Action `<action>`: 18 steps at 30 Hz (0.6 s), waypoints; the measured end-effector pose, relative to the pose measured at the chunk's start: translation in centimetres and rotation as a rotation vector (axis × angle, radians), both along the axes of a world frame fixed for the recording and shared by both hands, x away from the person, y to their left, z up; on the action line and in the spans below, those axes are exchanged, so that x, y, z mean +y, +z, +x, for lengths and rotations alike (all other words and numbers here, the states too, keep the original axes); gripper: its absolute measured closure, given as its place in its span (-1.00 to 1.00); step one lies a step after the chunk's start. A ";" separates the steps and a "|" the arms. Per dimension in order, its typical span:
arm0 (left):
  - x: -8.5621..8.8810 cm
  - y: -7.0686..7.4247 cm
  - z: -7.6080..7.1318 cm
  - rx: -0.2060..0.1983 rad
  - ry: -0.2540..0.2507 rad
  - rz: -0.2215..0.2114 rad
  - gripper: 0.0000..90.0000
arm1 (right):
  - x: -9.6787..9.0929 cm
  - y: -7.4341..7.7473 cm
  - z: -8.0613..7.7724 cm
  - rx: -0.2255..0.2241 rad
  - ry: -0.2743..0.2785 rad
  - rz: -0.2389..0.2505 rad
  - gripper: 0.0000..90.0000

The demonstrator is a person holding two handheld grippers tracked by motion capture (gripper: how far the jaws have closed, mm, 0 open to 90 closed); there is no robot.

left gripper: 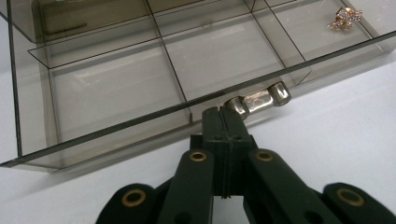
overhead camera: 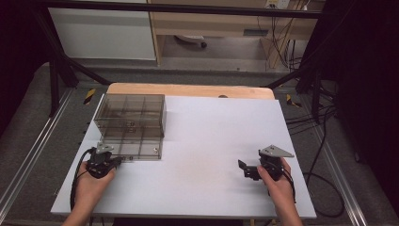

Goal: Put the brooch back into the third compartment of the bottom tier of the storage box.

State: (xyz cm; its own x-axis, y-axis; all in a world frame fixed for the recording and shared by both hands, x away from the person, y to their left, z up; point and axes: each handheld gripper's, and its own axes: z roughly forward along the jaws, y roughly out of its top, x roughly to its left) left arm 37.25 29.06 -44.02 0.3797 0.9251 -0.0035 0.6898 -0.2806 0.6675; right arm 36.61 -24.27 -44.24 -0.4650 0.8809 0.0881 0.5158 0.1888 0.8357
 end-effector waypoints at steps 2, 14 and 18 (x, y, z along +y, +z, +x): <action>0.0 0.0 0.1 -0.003 -0.001 -0.005 1.00 | 0.0 0.0 0.0 -0.002 -0.002 0.004 -0.91; 0.3 0.3 0.9 -0.001 0.004 -0.035 1.00 | -0.1 -0.1 0.1 0.002 -0.002 -0.004 -0.91; 0.2 0.2 1.1 0.000 0.003 -0.027 1.00 | 0.0 -0.2 0.1 0.004 0.001 -0.016 -0.91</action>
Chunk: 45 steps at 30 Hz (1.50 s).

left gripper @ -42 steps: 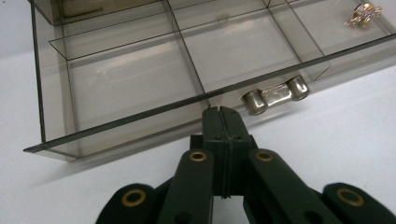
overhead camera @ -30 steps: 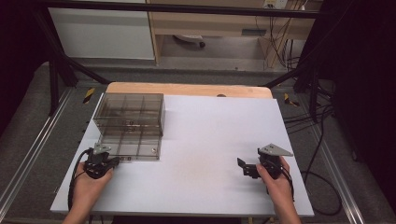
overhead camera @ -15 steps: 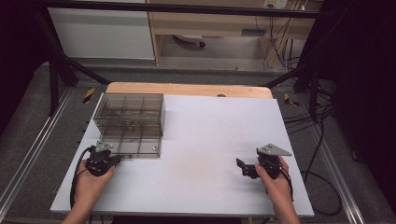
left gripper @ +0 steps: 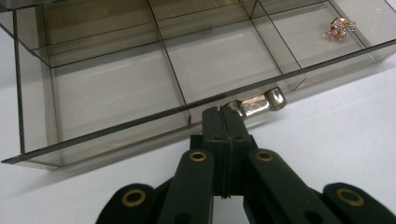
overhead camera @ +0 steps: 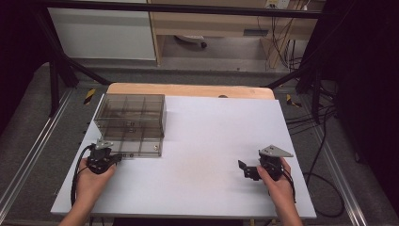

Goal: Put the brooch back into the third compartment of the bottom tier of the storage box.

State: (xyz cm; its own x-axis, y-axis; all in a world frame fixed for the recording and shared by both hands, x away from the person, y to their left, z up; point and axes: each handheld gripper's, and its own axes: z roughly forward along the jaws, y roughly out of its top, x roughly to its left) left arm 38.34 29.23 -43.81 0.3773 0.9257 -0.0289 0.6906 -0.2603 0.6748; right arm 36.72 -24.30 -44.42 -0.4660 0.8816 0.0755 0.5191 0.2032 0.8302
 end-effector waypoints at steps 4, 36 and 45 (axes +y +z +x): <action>0.0 0.0 0.2 0.001 -0.001 0.008 1.00 | 0.0 0.0 0.0 0.000 0.001 0.000 -0.91; 0.7 0.3 1.4 0.015 0.013 -0.040 1.00 | 0.3 0.1 0.4 0.013 0.011 0.001 -0.92; 0.4 0.8 1.7 0.005 0.007 -0.030 1.00 | 0.1 0.2 0.2 0.016 0.008 0.007 -0.92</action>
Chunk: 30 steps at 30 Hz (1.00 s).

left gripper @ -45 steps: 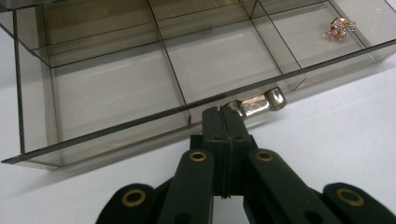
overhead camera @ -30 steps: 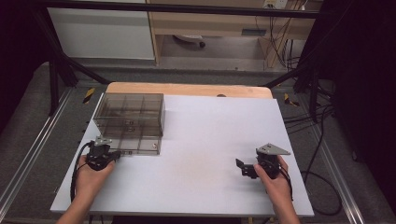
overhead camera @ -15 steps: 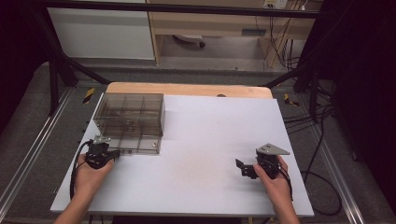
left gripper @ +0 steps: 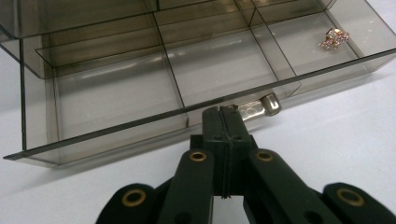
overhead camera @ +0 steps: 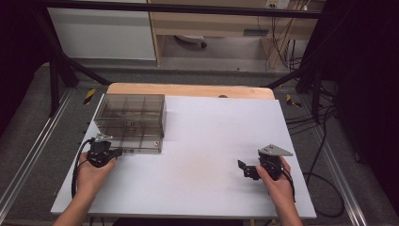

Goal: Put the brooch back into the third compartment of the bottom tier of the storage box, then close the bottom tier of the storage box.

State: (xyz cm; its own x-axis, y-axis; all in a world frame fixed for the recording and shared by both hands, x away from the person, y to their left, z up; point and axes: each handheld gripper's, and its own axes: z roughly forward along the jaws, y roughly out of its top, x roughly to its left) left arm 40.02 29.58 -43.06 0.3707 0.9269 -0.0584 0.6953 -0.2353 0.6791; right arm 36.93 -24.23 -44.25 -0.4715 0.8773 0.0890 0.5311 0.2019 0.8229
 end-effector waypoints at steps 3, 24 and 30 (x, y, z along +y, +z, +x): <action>0.0 0.0 0.0 0.003 -0.005 0.007 1.00 | 0.1 -0.1 0.0 -0.004 0.004 -0.006 -0.92; -0.1 -0.3 1.0 0.019 -0.012 0.020 1.00 | -0.2 0.2 -0.1 -0.016 -0.010 -0.005 -0.91; -0.1 -0.2 1.4 0.012 -0.005 0.026 1.00 | -0.7 0.5 -0.3 -0.045 -0.050 0.013 -0.90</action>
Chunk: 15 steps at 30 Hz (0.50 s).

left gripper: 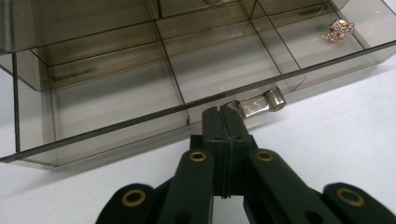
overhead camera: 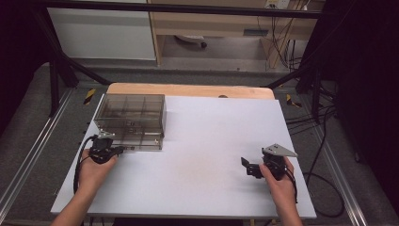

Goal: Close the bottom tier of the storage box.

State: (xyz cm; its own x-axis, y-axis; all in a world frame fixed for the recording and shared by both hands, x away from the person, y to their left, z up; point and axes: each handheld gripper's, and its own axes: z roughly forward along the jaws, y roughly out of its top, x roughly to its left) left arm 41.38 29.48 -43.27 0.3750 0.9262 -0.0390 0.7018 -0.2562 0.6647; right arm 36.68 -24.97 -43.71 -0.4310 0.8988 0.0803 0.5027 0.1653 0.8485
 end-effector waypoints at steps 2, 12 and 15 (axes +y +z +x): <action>0.0 0.1 0.0 -0.027 0.014 0.009 1.00 | -0.1 -0.1 0.1 0.009 0.000 -0.001 -0.90; -0.3 0.0 0.8 -0.013 0.017 -0.029 1.00 | 0.1 -0.3 0.2 0.021 0.016 -0.011 -0.91; -0.3 0.2 1.0 -0.017 0.017 -0.025 1.00 | 0.2 -0.2 0.2 0.022 0.010 -0.017 -0.91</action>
State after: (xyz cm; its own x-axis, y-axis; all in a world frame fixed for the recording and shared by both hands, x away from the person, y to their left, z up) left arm 42.42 29.18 -43.09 0.3599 0.9313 -0.0564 0.6947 -0.2272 0.6824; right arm 36.88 -24.78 -43.96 -0.4386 0.8956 0.0749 0.5195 0.1847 0.8343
